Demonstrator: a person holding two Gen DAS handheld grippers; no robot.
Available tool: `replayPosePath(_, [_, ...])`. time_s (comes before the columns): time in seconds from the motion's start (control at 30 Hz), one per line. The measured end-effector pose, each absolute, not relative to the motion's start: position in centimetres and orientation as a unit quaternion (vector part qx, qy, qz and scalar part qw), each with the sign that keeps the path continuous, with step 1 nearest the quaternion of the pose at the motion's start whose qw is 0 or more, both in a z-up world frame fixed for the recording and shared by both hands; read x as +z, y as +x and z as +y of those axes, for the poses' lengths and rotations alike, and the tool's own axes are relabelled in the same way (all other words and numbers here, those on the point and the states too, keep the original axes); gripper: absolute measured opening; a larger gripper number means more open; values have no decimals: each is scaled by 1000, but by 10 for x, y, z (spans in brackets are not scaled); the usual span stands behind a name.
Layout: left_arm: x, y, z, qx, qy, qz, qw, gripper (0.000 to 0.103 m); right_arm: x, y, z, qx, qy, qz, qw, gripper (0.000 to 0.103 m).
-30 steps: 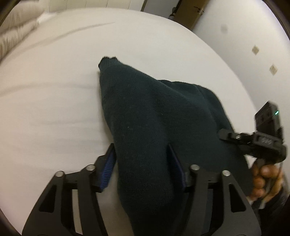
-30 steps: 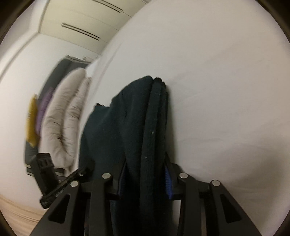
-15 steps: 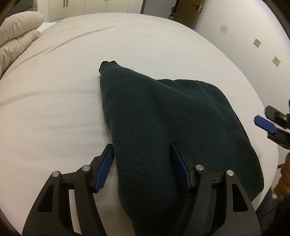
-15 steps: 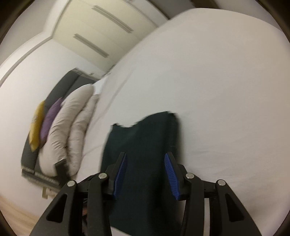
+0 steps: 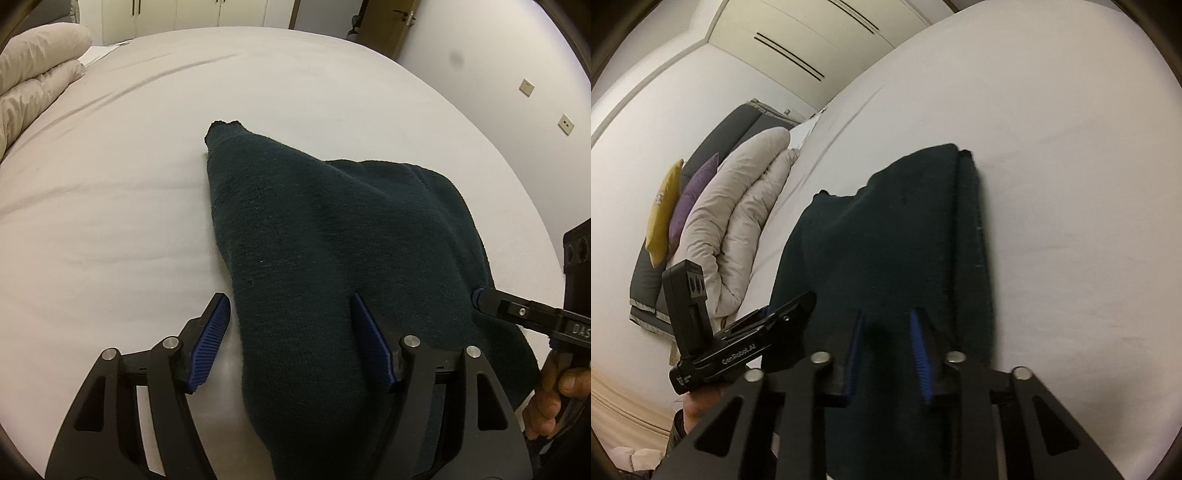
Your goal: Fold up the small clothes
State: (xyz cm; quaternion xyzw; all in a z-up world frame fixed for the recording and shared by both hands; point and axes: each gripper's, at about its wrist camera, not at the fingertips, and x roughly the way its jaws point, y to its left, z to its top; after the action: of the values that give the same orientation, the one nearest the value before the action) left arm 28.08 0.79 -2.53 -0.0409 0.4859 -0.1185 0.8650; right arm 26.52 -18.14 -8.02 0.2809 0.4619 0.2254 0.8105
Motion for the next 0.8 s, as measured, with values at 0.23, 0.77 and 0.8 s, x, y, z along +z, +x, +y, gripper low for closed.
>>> replayPosePath(0.23, [-31, 283, 11, -113, -45, 485, 866, 78, -104, 263, -201, 237, 338, 440, 797, 0])
replayPosePath(0.77, [14, 292, -11, -71, 28, 430, 899, 76, -109, 258, -204, 245, 346, 423, 801, 0])
replayPosePath(0.8, [3, 297, -15, -68, 38, 447, 891, 75, -109, 258, -204, 246, 347, 422, 800, 0])
